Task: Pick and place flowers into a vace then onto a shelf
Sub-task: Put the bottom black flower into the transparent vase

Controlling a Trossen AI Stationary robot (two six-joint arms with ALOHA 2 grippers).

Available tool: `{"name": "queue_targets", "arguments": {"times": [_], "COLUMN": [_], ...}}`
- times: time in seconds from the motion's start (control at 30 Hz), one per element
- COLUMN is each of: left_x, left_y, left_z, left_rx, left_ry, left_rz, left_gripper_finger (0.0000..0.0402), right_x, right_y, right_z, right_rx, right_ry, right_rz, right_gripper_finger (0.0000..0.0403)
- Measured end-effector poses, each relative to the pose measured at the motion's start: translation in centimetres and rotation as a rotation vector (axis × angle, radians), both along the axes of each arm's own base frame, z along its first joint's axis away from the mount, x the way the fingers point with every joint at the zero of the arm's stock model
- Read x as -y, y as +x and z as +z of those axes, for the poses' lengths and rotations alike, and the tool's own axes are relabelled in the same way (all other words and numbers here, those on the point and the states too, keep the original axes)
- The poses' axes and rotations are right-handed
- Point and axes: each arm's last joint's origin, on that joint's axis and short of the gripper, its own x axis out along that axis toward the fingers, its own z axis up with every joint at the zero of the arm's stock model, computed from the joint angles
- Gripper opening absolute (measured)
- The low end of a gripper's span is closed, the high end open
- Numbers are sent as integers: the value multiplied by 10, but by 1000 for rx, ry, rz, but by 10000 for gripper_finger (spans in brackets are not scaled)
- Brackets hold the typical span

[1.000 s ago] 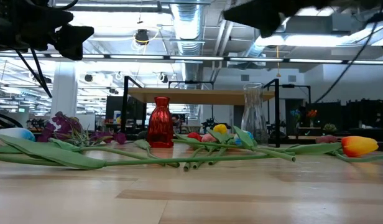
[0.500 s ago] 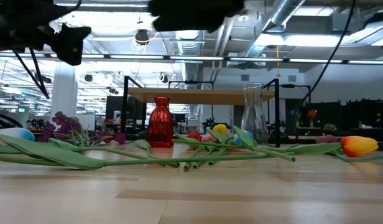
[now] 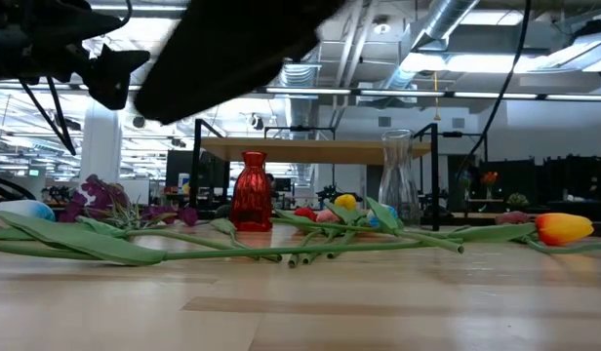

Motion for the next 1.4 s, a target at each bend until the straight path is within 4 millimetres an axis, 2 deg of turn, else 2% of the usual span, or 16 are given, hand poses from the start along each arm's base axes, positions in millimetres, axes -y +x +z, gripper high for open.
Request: {"name": "queue_targets", "arguments": {"times": [0.17,0.3,0.5,0.63,0.83,1.0,1.23,1.4], "left_x": [0,0,5,7,4,5,10,13], "left_y": [0,0,0,-1,-1,-1,-3,-3], "left_z": [-2,-4,-8,-17,-23,-24,-24,-24], "left_rx": [-25,-49,-87,-161,-224,-239,-242,-237], "left_ry": [-21,-34,14,86,95,51,-24,-21], "left_rz": [-3,-15,-157,-240,-157,-192,-299,-296], "left_gripper_finger": [224,224,224,224,224,224,224,224], "right_x": [3,14,29,28,22,21,18,18], "right_y": [13,22,30,30,28,29,36,38], "right_z": [-10,-20,-18,-17,-17,-17,-61,-69], "right_rx": [-18,-43,-45,-44,-43,-31,-76,-75], "right_ry": [0,16,82,113,117,122,130,162], "right_rz": [-10,-28,-79,-54,-39,-39,-69,-105], "right_gripper_finger": [268,268,268,268,268,268,268,268]}}
